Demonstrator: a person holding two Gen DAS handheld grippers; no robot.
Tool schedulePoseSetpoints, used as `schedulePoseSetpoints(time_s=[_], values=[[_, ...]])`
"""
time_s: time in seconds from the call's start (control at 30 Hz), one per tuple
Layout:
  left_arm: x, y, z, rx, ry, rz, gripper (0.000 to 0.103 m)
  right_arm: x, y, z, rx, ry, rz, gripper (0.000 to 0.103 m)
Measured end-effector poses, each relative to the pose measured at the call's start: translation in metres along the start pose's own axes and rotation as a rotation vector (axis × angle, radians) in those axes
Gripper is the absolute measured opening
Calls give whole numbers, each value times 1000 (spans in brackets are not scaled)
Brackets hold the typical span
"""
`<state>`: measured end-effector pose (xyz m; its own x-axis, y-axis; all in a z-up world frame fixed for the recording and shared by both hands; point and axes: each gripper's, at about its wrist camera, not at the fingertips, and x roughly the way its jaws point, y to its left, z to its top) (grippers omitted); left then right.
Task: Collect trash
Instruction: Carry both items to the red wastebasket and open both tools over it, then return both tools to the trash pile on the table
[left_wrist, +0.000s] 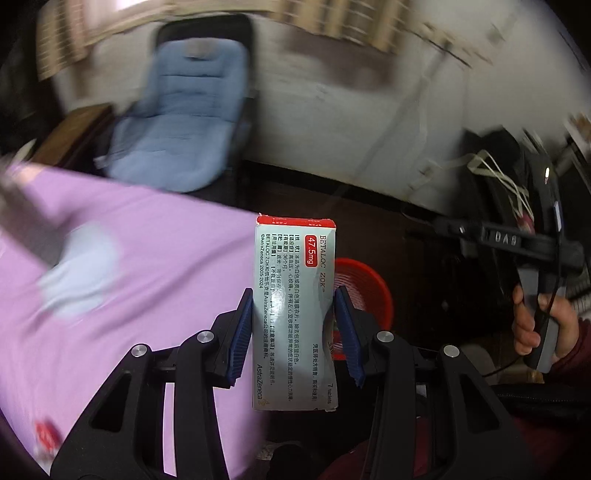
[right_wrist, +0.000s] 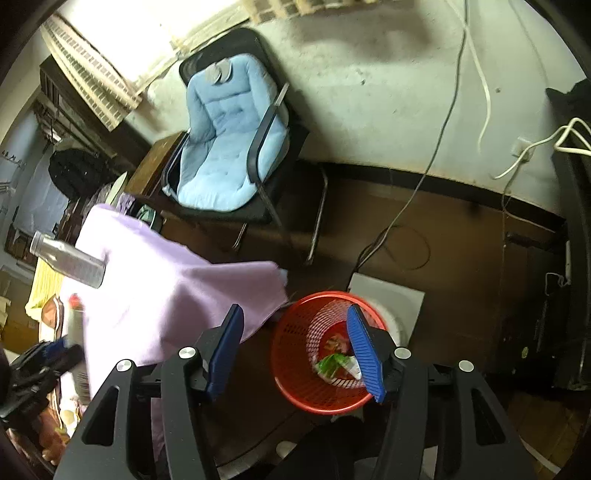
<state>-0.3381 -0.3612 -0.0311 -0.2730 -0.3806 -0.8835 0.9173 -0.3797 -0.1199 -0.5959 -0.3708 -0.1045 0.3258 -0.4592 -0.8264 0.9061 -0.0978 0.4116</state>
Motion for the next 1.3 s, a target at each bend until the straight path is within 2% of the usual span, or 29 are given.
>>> schedulePoseSetpoints(time_s=[0.2, 0.27, 0.3, 0.33, 0.4, 0.5, 0.67, 0.83, 1.0, 1.13, 1.3], values=[[65, -58, 19, 142, 91, -88, 44, -20, -33, -4, 40, -33, -22, 59], [83, -72, 19, 174, 124, -81, 46, -23, -43, -6, 50, -36, -30, 60], [92, -78, 20, 190, 141, -70, 51, -24, -46, -8, 56, -37, -35, 60], [97, -84, 21, 197, 149, -60, 61, -25, -51, -10, 66, -40, -38, 60], [100, -91, 24, 198, 147, -38, 68, -27, -57, -12, 79, -43, -38, 60], [91, -88, 26, 194, 127, -22, 73, -28, -63, -12, 97, -49, -26, 60], [62, -61, 26, 114, 82, 46, 77, -23, -51, -1, 74, -51, 17, 61], [28, -19, 11, -9, 40, 125, 79, -7, 3, 17, -52, -25, 98, 61], [-15, 31, -21, -178, -16, 233, 79, 12, 91, 24, -249, 25, 195, 62], [-54, 72, -64, -339, -48, 316, 81, 22, 160, 17, -393, 73, 263, 65], [-109, 122, -139, -570, -84, 432, 82, 32, 256, -13, -586, 143, 360, 67]])
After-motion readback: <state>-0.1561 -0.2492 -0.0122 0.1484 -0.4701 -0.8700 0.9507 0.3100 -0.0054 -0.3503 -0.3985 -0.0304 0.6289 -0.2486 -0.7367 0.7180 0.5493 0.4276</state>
